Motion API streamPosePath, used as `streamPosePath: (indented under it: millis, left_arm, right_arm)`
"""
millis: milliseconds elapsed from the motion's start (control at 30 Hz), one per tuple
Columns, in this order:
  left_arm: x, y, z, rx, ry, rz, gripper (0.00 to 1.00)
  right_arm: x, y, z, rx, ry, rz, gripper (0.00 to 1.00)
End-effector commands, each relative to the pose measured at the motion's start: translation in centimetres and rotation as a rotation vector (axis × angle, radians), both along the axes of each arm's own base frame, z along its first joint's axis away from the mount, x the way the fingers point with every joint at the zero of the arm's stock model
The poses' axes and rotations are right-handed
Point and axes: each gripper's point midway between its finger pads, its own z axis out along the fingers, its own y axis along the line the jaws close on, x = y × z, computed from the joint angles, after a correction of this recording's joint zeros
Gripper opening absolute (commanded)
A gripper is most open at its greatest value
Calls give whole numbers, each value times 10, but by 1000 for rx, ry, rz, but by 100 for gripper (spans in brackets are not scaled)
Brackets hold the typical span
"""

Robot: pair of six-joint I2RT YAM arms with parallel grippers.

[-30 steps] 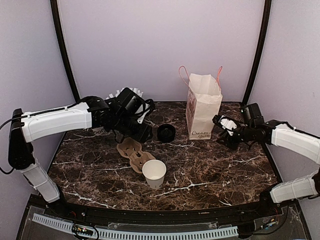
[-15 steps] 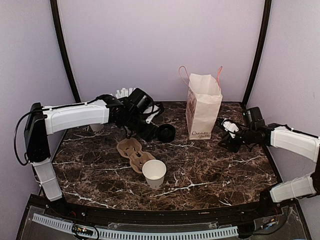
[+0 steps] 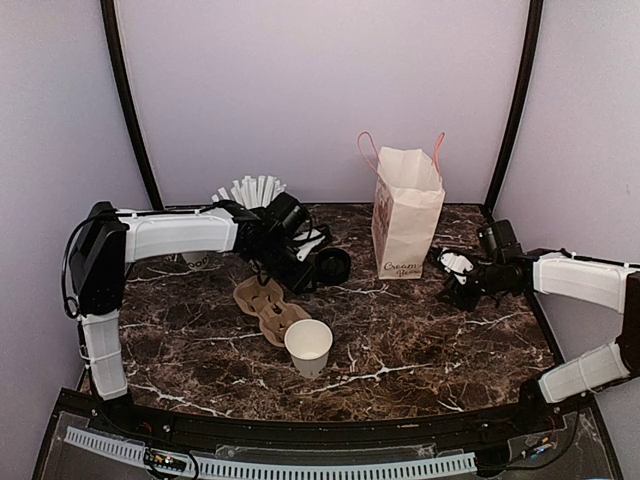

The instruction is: Pack the takeout coffee

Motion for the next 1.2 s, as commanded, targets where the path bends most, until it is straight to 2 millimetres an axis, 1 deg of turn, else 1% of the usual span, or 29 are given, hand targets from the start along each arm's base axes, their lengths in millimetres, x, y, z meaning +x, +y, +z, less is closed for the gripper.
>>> streamPosePath:
  millis: [0, 133, 300, 367, 500, 633, 767, 833, 1000, 1067, 1100, 1133, 1167]
  left_arm:
    - [-5, -5, -5, 8, 10, -25, 42]
    - [-13, -8, -20, 64, 9, -59, 42]
    - [-25, -17, -30, 107, 11, -97, 43]
    - [-26, -17, -34, 123, 18, -102, 44]
    - [-26, -10, -39, 172, 14, -100, 43]
    - [-25, 6, -44, 252, 3, -80, 43]
    - [-25, 31, -54, 361, -3, -38, 43]
    - [-26, 40, -57, 397, -7, -24, 43]
    - [-30, 59, -57, 446, -12, 2, 43]
    - [-33, 71, -60, 470, -8, 18, 43]
    - [-33, 74, -56, 466, -13, 24, 43]
    - [-34, 81, -58, 477, -8, 35, 43]
    - [-34, 83, -53, 471, -15, 42, 43]
  right_arm:
    - [1, 2, -2, -24, -25, 22, 40]
    - [0, 3, -5, -36, -19, 29, 40]
    - [-2, 6, -7, -42, -14, 43, 41]
    - [-3, 7, -8, -48, -12, 45, 40]
    - [-3, 7, -8, -52, -16, 49, 41]
    - [-4, 7, -8, -59, -18, 48, 41]
    - [-3, 6, -7, -62, -25, 46, 41]
    - [-4, 6, -6, -62, -26, 46, 41]
    - [-4, 5, -5, -61, -32, 47, 41]
    - [-4, 5, -5, -60, -32, 46, 41]
    - [-4, 5, -4, -61, -35, 46, 41]
    - [-4, 5, -5, -61, -33, 46, 41]
    - [-4, 5, -5, -62, -33, 45, 41]
